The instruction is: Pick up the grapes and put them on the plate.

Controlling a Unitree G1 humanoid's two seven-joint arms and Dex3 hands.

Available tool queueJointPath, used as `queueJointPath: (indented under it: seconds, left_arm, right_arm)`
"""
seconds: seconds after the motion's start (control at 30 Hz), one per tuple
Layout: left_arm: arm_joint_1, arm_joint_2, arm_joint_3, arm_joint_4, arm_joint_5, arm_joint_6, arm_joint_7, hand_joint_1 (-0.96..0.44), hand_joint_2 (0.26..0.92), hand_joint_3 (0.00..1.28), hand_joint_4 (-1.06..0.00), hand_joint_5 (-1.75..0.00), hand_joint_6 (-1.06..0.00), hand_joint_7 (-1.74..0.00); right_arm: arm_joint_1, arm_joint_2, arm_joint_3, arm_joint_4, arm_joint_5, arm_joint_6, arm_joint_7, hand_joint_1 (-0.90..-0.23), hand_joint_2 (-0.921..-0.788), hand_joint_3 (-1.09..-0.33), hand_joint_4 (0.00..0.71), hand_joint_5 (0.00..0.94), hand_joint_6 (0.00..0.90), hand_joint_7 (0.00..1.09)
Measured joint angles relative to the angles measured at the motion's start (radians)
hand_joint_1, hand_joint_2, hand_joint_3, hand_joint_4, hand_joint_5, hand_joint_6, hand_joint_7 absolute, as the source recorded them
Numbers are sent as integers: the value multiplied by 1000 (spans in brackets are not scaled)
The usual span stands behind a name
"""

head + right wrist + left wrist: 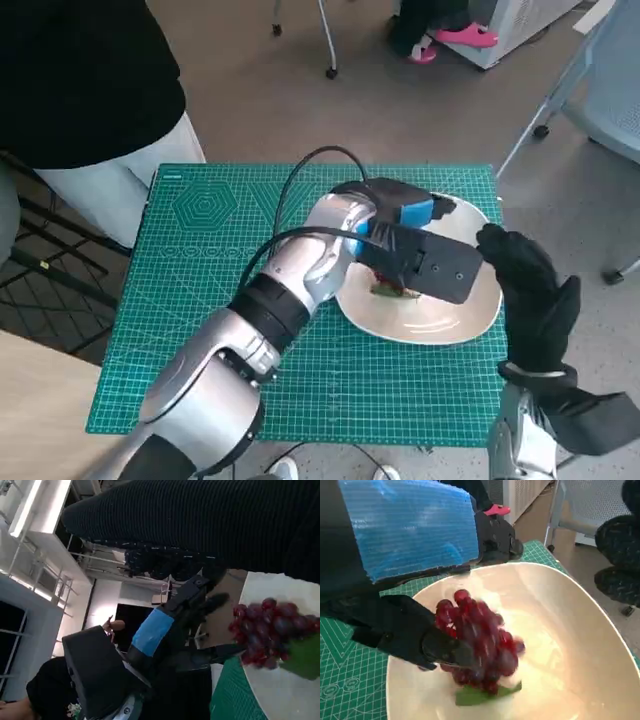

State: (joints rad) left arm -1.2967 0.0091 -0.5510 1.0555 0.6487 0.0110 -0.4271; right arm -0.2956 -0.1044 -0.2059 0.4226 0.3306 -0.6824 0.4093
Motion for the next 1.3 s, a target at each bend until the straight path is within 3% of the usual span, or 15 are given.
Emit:
queueJointPath:
  seconds: [0.3, 0.57, 0.77, 1.0, 1.3]
  left_arm:
    - [40, 94, 62, -158, -76, -25, -81, -646, 907, 5, 1, 1, -129, -2]
    - [181, 219, 223, -323, -296, -143, -194, -638, 906, 3, 1, 1, -135, -4]
    - [258, 255, 399, -241, -544, -275, -302, -600, 916, 25, 1, 1, -161, -16]
    - [329, 213, 633, -89, -823, -400, -378, -585, 921, 142, -24, -9, -211, -37]
    - [409, 172, 867, 17, -1081, -389, -484, -614, 921, 244, -80, -19, -275, -55]
  right_arm:
    - [-4, 1, 10, 10, 0, 0, 1, -597, -921, -885, 484, 4, 188, 410]
    - [-6, 2, 14, 12, -3, 0, 0, -597, -921, -885, 484, 3, 186, 414]
    - [-15, 3, 17, 15, -4, 0, 0, -598, -921, -884, 485, 4, 187, 417]
    - [-37, 14, 34, 16, -20, 2, -3, -600, -921, -885, 487, 4, 187, 421]
    - [-46, 20, 47, 23, -21, 6, -1, -603, -921, -890, 487, 4, 184, 425]
